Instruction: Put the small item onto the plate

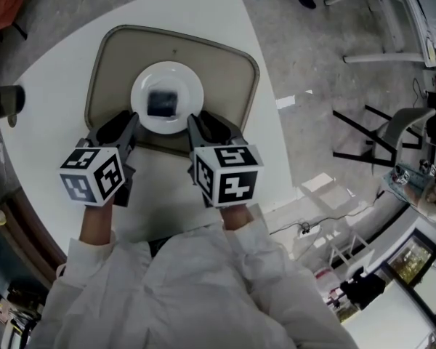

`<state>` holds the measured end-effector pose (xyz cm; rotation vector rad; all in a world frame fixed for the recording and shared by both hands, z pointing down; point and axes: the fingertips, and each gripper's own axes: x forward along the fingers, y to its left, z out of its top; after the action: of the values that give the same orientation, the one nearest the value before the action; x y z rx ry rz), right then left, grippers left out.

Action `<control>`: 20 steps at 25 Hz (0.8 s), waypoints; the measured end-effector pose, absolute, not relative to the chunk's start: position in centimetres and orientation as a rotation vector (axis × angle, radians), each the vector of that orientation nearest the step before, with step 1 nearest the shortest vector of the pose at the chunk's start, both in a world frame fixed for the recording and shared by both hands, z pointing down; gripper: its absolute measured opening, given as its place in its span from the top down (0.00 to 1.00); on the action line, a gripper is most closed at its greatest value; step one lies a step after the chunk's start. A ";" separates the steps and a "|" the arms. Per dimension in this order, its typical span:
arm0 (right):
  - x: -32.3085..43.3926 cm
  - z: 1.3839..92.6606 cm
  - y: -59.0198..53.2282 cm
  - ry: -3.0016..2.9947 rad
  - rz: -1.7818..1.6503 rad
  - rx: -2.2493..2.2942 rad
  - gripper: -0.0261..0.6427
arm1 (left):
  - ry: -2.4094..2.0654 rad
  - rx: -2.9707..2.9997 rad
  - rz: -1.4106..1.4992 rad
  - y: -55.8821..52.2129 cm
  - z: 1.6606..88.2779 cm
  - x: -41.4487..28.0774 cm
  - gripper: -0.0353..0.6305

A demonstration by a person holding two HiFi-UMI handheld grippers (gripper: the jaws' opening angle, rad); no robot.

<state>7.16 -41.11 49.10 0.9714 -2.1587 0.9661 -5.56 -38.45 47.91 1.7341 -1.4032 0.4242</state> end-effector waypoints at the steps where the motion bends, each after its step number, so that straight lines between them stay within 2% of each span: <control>1: 7.1 48.9 -41.0 -2.165 0.962 0.979 0.84 | -1.399 1.747 0.423 -38.4 47.6 -5.6 0.84; 16: 6.5 42.7 -35.8 -2.289 0.849 1.088 0.85 | -1.372 1.980 0.370 -33.5 41.1 -5.9 0.85; 20: 5.5 39.7 -32.6 -2.384 0.837 1.095 0.87 | -1.361 2.044 0.336 -30.7 39.2 -6.5 0.88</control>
<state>5.52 -32.59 39.71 1.0954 -2.3839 0.8372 -6.47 -30.69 39.16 2.0436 -1.3614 0.3363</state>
